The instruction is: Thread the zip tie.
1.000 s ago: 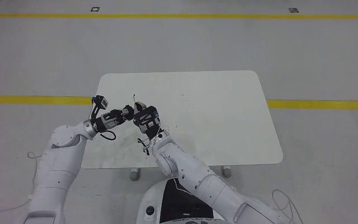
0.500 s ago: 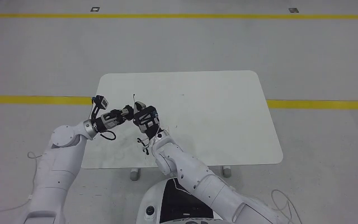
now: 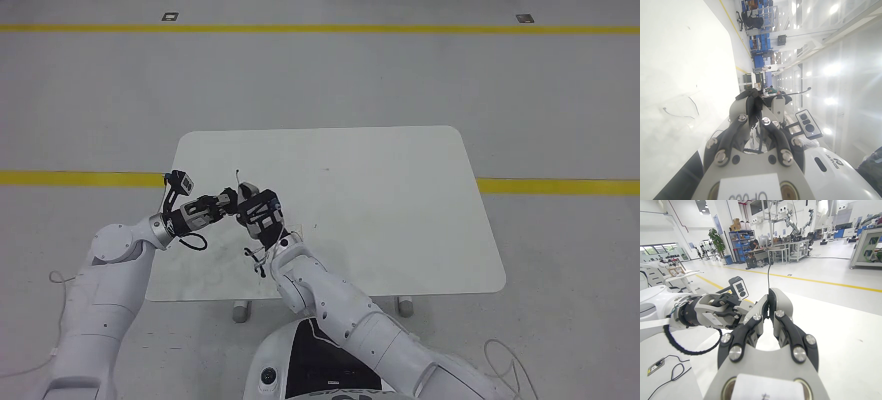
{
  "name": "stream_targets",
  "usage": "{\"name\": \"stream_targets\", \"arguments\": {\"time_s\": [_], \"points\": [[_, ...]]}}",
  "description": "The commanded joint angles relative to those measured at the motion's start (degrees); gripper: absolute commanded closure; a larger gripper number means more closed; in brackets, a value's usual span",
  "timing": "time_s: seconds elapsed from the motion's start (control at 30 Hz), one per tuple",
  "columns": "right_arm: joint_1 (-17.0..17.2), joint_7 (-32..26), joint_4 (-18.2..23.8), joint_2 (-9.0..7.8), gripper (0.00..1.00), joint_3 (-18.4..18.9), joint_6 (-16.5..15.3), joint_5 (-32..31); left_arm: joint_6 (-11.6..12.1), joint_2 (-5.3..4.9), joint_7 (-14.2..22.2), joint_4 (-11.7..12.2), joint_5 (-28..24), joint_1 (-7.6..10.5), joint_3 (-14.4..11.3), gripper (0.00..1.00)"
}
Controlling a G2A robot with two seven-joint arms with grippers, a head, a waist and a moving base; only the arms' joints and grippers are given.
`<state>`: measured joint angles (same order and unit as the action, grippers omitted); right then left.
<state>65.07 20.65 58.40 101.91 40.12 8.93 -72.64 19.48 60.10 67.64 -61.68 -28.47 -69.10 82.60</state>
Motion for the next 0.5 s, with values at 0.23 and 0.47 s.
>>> {"name": "stream_targets", "arguments": {"time_s": [0.23, 0.47], "points": [[0.5, -0.24, 0.25, 0.2, 1.0, 0.5, -0.98, -0.27, 0.0, 0.0, 0.0, 0.0, 0.0, 0.0, 0.0, 1.0], [0.76, 0.07, 0.39, 0.29, 1.0, 1.05, -1.99, -0.47, 0.0, 0.0, 0.0, 0.0, 0.0, 0.0, 0.0, 1.0]]}}
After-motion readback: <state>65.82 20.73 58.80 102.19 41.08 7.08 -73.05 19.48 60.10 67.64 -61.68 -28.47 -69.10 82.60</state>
